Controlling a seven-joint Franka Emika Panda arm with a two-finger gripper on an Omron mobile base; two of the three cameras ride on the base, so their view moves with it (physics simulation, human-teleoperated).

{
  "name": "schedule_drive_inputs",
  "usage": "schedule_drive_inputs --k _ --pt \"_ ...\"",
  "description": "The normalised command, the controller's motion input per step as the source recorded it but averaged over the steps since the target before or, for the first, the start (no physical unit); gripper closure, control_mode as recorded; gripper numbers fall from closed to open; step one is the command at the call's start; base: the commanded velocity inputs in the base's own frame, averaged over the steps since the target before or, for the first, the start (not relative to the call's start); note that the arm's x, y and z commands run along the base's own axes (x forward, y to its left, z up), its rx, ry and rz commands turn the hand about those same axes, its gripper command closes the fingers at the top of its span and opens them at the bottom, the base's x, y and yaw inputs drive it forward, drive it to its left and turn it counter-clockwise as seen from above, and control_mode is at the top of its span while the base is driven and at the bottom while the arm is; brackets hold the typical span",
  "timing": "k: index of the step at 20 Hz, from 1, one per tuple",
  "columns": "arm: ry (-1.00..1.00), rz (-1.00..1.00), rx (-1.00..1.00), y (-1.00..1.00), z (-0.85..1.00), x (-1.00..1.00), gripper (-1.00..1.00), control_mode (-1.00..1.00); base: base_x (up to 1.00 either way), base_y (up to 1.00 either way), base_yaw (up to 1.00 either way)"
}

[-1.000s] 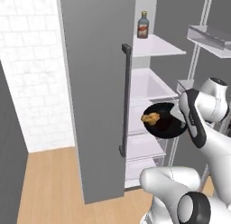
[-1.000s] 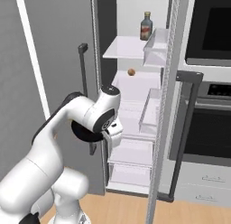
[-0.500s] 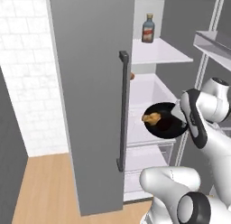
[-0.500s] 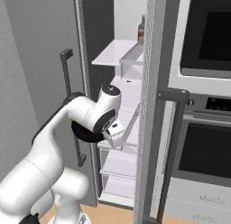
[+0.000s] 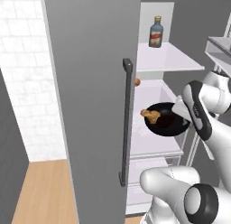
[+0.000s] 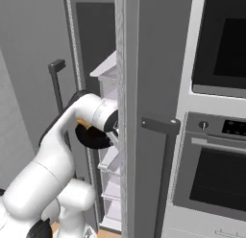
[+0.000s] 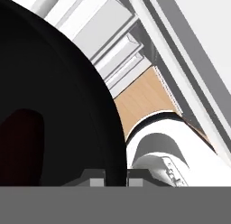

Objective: Pick the chicken drumstick and avocado from their plates and place them in the bowl. Then put the bowl in the fridge.

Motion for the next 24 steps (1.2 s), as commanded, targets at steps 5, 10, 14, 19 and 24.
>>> schedule_drive_inputs --k 5,10,14,19,24 --pt "0.00 0.00 0.00 0.00 0.00 0.00 1.00 1.00 -0.02 0.00 0.09" --pt "0.00 0.00 0.00 0.00 0.00 0.00 1.00 1.00 0.00 -0.04 0.06" --pt "0.00 0.00 0.00 0.00 0.00 0.00 1.00 1.00 0.00 -0.11 0.08" --pt "0.05 0.04 -0.08 0.00 0.00 0.00 1.00 -1.00 0.00 0.00 0.03" --pt "0.06 0.06 -0.15 0.00 0.00 -0.08 1.00 -1.00 0.00 0.00 0.00"
